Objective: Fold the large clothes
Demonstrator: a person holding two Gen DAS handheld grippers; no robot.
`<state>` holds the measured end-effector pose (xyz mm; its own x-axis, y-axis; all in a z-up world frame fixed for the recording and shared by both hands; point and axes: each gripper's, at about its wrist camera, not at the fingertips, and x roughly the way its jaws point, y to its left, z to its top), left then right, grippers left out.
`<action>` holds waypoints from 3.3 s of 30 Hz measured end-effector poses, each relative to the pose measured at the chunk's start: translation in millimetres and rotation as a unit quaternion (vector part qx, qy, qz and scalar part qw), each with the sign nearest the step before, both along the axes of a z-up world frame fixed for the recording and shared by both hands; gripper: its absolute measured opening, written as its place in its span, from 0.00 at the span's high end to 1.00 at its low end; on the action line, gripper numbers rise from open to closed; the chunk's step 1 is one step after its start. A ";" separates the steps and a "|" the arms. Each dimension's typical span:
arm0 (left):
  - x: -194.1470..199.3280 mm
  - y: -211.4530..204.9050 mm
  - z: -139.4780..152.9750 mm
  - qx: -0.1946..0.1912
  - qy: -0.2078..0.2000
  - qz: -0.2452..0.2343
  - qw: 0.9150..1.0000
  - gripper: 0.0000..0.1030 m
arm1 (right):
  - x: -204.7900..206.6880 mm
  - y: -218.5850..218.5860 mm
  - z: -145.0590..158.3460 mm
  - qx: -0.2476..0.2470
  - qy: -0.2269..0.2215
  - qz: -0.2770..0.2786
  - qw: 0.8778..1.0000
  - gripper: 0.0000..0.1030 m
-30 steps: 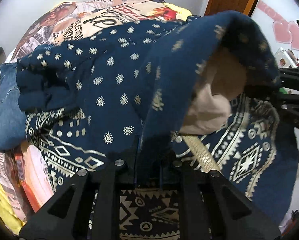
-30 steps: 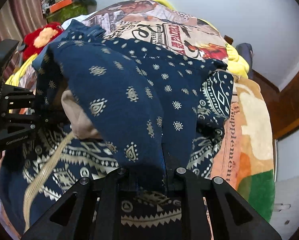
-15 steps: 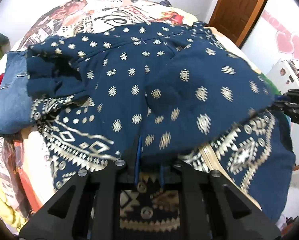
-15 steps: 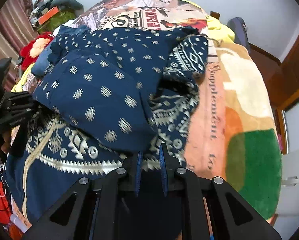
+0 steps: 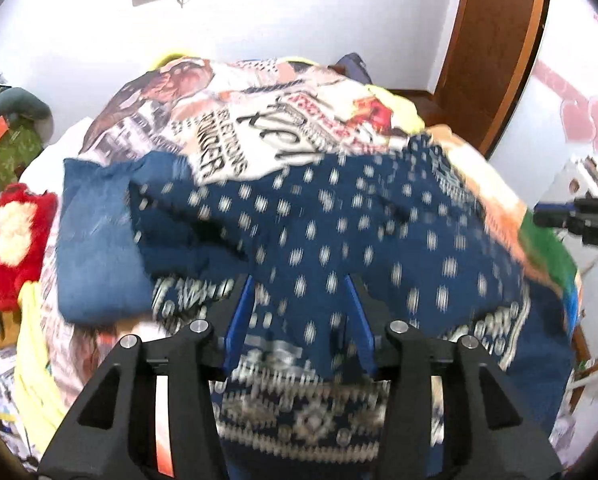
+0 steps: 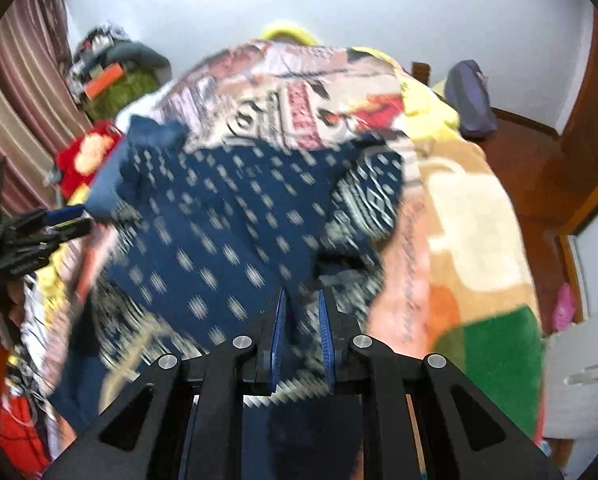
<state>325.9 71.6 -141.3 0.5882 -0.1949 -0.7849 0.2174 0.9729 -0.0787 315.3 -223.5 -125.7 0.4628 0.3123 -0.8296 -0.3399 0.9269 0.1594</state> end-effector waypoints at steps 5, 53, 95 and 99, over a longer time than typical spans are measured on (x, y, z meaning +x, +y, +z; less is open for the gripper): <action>56.9 -13.0 -10.1 -0.027 0.020 -0.002 0.999 0.52 | 30.8 24.3 5.4 0.019 0.001 0.000 1.000 0.88; -34.1 -73.1 -92.8 0.033 0.047 -0.063 0.996 0.39 | -59.3 63.2 -81.9 -0.167 -0.039 0.050 0.984 0.87; -179.8 62.1 -81.1 -0.088 0.140 0.130 0.978 0.36 | -155.5 -48.6 -62.1 0.007 0.047 -0.058 0.997 0.01; -196.5 54.2 -88.5 -0.119 0.160 0.119 0.973 0.36 | -168.3 -43.8 -72.4 0.019 0.064 -0.050 0.997 0.12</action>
